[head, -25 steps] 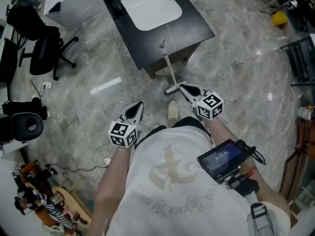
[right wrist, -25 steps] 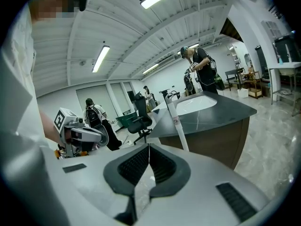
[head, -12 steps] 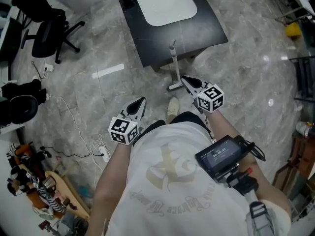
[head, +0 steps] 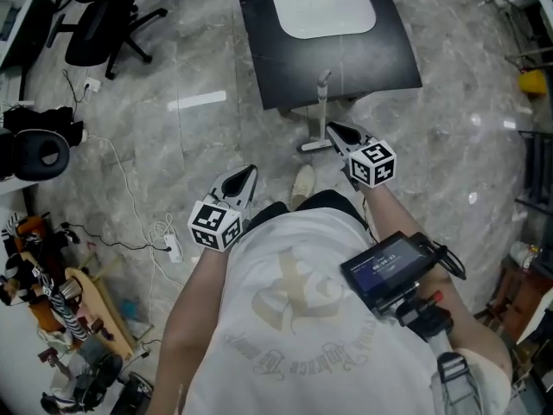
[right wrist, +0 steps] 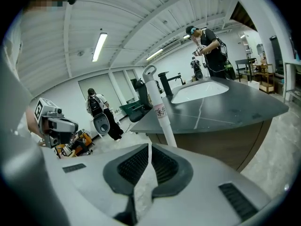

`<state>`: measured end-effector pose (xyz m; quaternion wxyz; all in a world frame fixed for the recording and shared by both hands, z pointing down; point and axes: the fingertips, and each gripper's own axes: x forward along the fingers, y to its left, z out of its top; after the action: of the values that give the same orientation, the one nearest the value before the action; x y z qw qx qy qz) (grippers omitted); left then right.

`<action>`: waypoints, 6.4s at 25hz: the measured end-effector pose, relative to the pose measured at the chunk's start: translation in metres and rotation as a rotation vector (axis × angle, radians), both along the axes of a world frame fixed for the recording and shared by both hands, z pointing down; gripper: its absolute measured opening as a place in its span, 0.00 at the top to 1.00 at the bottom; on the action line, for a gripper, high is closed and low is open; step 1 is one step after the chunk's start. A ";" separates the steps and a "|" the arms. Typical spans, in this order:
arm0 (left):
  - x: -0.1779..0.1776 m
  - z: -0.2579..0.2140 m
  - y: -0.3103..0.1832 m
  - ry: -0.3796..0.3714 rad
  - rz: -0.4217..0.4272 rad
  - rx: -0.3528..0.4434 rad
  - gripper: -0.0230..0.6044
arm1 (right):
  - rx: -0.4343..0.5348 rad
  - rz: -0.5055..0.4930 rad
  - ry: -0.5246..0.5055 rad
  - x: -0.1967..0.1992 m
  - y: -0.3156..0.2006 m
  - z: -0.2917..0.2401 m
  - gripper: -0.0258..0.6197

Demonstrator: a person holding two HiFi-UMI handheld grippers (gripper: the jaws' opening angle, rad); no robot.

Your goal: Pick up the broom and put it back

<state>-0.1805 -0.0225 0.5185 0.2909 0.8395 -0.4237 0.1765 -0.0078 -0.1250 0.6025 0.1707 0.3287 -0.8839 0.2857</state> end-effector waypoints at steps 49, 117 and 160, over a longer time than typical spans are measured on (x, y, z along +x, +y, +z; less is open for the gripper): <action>-0.031 0.022 0.094 -0.049 -0.280 -0.162 0.94 | -0.219 -0.039 0.360 -0.003 -0.032 0.185 0.64; 0.030 -0.011 0.097 0.063 0.248 0.038 0.94 | 0.136 0.360 0.339 0.137 0.156 -0.069 0.82; 0.026 -0.014 0.122 0.097 0.292 0.102 0.94 | 0.259 0.424 0.389 0.146 0.207 -0.153 0.81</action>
<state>-0.1545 0.0995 0.5050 0.2391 0.9133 -0.2912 0.1545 0.1386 0.0816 0.4490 0.2300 0.5732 -0.7753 0.1319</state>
